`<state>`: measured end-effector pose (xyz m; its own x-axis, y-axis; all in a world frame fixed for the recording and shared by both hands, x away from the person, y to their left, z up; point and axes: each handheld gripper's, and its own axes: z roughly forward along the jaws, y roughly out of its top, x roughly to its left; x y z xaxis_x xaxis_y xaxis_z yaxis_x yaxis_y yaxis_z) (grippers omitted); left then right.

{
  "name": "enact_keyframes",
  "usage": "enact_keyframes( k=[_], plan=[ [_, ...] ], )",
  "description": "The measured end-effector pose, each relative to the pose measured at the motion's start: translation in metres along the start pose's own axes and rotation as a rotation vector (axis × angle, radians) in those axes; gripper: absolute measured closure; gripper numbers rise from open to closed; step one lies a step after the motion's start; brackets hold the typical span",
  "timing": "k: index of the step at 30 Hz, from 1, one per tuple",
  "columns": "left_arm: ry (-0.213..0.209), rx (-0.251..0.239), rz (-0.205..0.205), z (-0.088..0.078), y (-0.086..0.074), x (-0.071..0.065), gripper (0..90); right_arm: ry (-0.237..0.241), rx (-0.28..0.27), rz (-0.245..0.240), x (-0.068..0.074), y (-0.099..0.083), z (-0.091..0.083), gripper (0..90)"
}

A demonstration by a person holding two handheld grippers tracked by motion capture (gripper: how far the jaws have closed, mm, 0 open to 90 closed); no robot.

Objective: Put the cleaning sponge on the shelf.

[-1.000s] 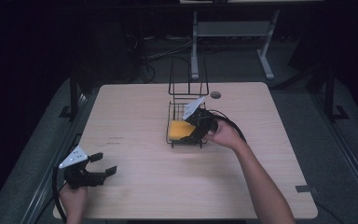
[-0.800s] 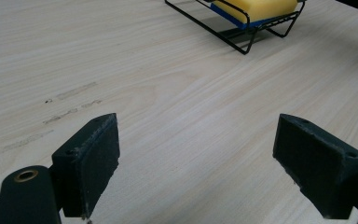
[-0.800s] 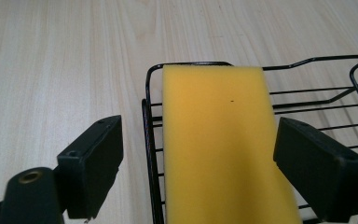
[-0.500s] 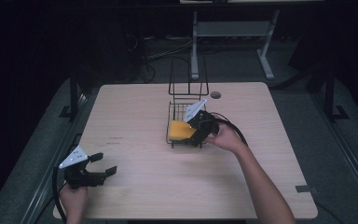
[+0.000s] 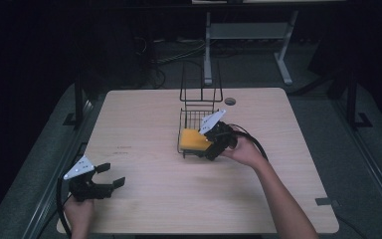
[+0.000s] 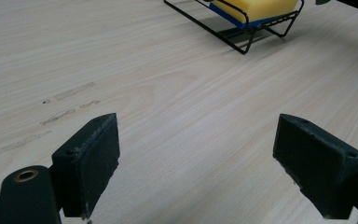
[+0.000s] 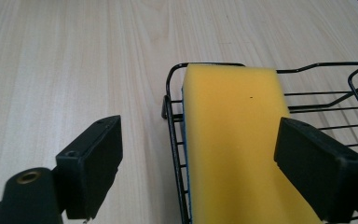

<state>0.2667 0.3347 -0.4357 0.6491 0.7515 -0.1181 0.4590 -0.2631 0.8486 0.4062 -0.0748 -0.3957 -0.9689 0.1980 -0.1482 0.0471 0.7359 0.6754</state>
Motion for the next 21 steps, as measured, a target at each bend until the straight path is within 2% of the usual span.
enact_keyframes(
  k=[21],
  plan=[
    [0.006,0.001,-0.001,0.001,0.001,0.001,14.1,0.001,-0.016,0.018,0.013,-0.016,-0.009,15.0]
  ],
)
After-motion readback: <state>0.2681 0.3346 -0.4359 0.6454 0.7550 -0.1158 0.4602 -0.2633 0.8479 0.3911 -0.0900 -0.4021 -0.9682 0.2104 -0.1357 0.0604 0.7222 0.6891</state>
